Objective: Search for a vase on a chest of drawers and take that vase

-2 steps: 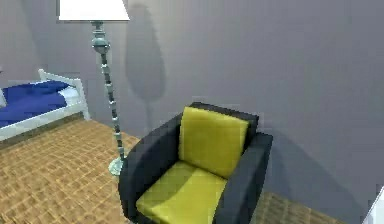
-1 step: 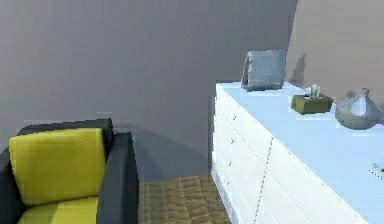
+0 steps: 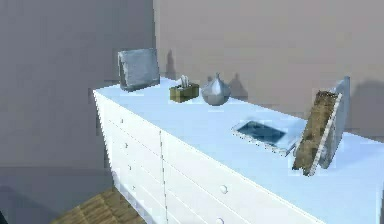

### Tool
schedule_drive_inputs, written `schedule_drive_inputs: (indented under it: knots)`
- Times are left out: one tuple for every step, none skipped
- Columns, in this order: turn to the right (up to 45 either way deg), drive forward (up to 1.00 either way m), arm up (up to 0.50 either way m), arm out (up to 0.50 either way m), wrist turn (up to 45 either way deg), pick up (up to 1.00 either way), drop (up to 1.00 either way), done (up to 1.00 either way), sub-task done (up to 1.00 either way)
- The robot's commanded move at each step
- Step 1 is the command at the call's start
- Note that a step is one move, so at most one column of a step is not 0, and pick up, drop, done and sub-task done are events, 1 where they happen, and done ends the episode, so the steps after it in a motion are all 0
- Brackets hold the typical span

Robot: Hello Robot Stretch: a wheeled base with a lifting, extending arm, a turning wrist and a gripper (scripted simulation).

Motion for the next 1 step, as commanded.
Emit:
schedule_drive_inputs:
  knots:
    - [0.0,0.35,0.0,0.0,0.0,0.0,0.0,0.0,0.0]
